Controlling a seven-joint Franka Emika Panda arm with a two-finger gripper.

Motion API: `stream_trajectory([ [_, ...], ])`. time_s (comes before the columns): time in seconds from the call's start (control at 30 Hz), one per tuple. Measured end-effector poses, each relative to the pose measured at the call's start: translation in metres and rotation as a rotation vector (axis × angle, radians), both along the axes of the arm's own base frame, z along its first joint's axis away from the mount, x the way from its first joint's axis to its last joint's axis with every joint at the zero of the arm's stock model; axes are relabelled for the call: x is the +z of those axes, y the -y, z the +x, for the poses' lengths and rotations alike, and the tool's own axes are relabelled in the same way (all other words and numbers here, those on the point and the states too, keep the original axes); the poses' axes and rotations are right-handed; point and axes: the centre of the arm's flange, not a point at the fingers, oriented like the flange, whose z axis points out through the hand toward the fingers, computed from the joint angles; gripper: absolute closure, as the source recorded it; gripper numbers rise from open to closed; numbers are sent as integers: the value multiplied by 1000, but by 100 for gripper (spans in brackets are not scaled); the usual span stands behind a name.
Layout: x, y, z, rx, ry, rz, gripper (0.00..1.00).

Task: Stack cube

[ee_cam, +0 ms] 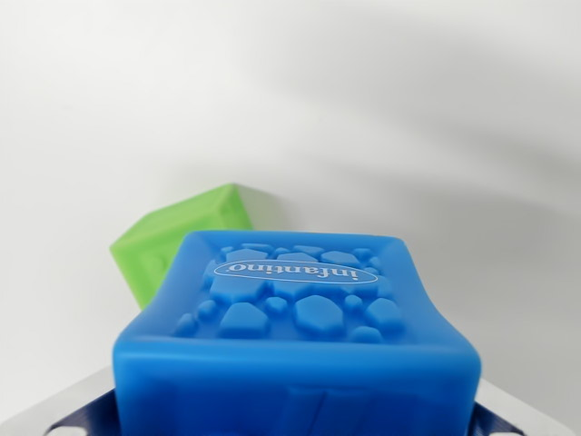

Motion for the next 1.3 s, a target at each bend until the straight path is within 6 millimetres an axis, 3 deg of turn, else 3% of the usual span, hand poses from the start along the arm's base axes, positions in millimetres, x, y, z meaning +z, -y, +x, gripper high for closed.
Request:
stream_trajectory([
  [1.3, 10, -32, -31, 257, 6, 1, 100],
])
